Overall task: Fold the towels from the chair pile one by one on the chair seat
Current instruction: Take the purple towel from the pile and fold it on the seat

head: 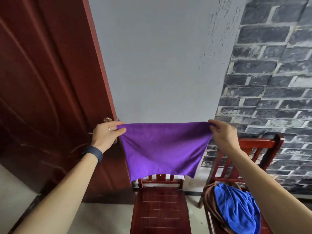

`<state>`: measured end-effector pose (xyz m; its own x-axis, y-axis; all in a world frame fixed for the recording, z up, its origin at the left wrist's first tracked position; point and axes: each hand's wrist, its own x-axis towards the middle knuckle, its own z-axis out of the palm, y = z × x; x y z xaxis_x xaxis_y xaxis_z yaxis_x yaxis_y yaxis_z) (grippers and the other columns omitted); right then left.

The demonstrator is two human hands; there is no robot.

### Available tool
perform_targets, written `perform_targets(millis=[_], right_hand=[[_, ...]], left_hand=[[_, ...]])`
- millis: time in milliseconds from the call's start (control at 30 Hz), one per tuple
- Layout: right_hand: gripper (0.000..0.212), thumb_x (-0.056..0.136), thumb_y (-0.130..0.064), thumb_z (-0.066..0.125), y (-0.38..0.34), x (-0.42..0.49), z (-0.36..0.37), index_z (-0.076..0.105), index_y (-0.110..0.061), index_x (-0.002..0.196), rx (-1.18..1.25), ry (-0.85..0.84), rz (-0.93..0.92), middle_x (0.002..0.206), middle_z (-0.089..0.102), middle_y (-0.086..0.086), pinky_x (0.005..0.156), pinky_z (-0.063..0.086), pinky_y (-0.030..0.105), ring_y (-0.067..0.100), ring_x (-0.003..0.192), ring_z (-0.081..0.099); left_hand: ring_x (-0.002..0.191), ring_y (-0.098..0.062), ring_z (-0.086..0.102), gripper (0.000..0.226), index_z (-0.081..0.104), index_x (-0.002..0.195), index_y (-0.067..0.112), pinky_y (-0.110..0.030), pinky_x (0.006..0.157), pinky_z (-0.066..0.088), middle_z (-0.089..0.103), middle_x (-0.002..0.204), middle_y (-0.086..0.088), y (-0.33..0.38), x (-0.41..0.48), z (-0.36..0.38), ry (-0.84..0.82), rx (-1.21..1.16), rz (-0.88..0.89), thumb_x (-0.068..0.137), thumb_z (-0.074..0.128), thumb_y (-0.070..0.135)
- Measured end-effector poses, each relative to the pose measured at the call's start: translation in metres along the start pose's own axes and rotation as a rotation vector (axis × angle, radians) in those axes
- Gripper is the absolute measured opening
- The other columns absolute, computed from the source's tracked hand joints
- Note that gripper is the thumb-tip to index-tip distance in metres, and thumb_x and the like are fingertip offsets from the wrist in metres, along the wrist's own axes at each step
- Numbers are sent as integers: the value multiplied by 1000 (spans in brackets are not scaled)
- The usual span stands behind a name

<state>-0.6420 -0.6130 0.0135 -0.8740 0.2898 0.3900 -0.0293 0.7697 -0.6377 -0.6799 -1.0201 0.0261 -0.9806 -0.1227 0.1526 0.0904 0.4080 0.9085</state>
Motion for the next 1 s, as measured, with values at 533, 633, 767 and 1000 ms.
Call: perform_targets(millis=[533, 633, 767, 1000], right_hand=[[20, 92, -10, 67, 122, -229, 72, 75, -18, 108, -45, -199, 215, 97, 73, 4, 82, 43, 32, 26, 94, 63], [20, 88, -8, 71, 148, -277, 84, 77, -18, 104, -80, -269, 263, 95, 75, 3, 79, 43, 31, 29, 92, 65], [19, 86, -5, 72, 167, -308, 100, 77, -15, 100, -118, -310, 333, 94, 74, 6, 80, 37, 30, 33, 92, 65], [16, 90, -18, 67, 193, -269, 169, 77, -22, 102, -128, -413, 573, 92, 59, 0, 76, 37, 26, 25, 88, 62]], left_hand=[[75, -9, 67, 12, 74, 83, 31, -18, 60, 43, 75, 81, 9, -160, -199, 45, 31, 317, -390, 75, 82, 27], [80, -13, 67, 9, 72, 82, 37, -24, 63, 46, 75, 84, 15, -190, -235, 50, -18, 487, -416, 77, 79, 38], [83, -15, 69, 9, 70, 79, 40, -27, 65, 51, 74, 85, 15, -222, -250, 57, -75, 533, -449, 75, 78, 42], [86, -18, 68, 12, 68, 85, 37, -25, 62, 47, 73, 90, 13, -290, -182, 101, -208, 615, -513, 81, 73, 47]])
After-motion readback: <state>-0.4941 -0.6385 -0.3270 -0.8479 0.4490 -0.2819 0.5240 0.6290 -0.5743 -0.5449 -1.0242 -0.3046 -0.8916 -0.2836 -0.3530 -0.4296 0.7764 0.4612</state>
